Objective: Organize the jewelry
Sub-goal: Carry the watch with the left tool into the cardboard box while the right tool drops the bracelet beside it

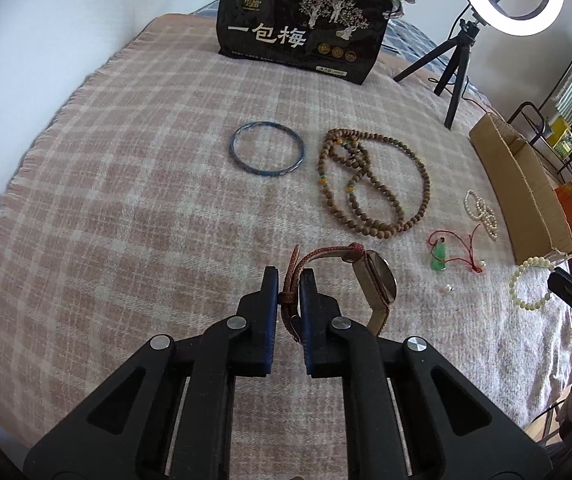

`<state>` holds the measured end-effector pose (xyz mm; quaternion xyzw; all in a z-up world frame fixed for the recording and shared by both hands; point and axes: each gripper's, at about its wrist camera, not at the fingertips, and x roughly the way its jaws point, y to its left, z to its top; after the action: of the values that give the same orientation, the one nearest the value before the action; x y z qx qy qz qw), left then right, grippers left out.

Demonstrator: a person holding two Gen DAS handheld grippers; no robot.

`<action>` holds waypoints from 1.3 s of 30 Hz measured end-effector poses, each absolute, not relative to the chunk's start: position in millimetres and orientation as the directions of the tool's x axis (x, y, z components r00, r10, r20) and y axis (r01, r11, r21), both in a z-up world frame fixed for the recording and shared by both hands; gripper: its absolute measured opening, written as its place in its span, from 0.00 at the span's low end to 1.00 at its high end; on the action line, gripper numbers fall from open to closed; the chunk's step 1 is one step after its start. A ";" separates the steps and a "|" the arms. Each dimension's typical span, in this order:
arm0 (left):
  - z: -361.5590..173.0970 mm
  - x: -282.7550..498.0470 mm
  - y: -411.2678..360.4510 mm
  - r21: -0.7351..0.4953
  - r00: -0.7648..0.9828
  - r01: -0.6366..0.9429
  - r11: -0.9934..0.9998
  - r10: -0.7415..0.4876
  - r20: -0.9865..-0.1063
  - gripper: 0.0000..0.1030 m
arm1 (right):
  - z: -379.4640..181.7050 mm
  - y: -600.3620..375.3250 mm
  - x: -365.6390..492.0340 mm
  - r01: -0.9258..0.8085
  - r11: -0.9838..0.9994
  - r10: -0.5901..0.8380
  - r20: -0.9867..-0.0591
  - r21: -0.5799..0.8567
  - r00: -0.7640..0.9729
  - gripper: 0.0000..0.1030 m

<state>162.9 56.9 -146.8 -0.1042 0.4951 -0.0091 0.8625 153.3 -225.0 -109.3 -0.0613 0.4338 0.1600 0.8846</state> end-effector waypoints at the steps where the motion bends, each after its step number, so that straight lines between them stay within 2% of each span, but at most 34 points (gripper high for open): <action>1: -143.8 163.9 53.2 -0.191 0.516 -0.082 0.978 -0.123 -0.848 0.08 | -105.8 -226.9 154.4 -0.331 0.943 0.229 -0.781 0.030 0.581 0.05; 13: -105.2 183.4 -0.8 -0.273 0.570 0.011 0.962 -0.231 -0.789 0.08 | -62.6 -263.7 178.7 -0.239 0.971 0.190 -0.704 0.030 0.685 0.05; 19: -89.1 192.3 -38.8 -0.271 0.590 0.075 0.960 -0.261 -0.764 0.08 | -50.2 -289.3 195.9 -0.184 0.982 0.156 -0.687 0.032 0.710 0.05; 28: -71.4 206.4 -107.1 -0.270 0.602 0.184 0.945 -0.326 -0.729 0.08 | -52.3 -328.0 221.2 -0.116 0.993 0.077 -0.687 -0.012 0.723 0.05; 39: -77.4 225.7 -181.8 -0.286 0.564 0.258 0.923 -0.385 -0.730 0.08 | -66.4 -373.1 247.5 -0.075 0.997 0.055 -0.713 0.003 0.699 0.05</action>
<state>225.7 -181.8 -77.4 -0.0736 0.4296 -0.1822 0.8814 247.5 -373.1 -66.4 -0.0132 0.3862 0.0352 0.9216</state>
